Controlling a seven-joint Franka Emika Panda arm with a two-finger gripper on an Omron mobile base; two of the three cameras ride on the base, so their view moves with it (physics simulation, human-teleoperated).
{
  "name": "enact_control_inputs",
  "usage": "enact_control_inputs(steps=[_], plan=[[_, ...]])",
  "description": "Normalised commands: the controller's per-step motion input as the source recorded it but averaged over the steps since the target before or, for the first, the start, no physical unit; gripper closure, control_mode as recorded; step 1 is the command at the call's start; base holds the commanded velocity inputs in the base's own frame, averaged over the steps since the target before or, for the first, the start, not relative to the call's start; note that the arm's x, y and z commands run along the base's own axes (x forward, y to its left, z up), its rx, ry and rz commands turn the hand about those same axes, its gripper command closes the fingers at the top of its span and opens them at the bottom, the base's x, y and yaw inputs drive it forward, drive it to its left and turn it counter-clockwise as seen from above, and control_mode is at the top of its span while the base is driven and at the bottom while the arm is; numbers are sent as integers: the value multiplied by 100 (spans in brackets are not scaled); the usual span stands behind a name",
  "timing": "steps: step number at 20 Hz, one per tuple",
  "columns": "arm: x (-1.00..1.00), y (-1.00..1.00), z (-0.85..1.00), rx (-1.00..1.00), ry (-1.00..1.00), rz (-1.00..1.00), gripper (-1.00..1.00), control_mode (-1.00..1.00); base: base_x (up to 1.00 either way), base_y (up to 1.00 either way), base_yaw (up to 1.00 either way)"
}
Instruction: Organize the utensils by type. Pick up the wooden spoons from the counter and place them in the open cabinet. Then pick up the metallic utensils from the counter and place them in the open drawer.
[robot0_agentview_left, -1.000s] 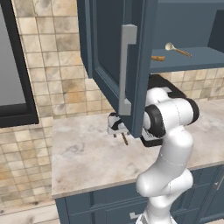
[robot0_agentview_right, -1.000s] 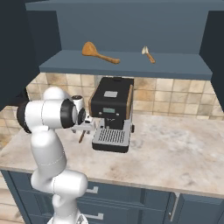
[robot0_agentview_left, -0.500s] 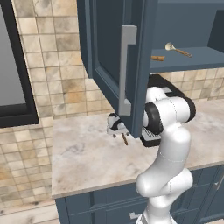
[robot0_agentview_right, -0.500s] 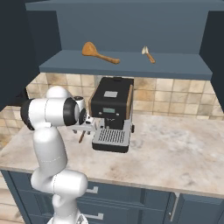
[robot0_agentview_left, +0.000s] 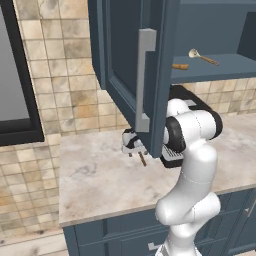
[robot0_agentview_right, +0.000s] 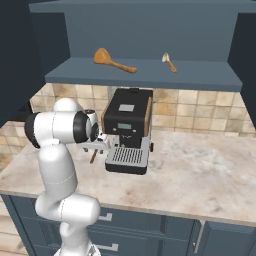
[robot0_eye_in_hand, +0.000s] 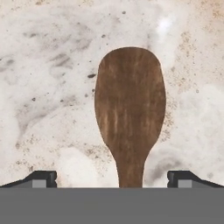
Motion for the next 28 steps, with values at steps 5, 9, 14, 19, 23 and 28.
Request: enact_control_inputs(steps=[5, 9, 14, 19, 23, 28], plan=[[0, 0, -58, 0, 0, 0, 100, -100, 0, 0, 0], [0, 0, -73, 0, 0, 0, 100, -100, 0, 0, 0], [-1, 3, -86, 0, 0, 0, 100, -100, 0, 0, 0], [-25, 7, -96, 0, -1, 0, 100, -100, 0, 0, 0], [-48, 2, -92, 0, -7, 0, 100, -100, 0, 0, 0], [-34, 4, -79, 1, 0, 0, 100, -100, 0, 0, 0]])
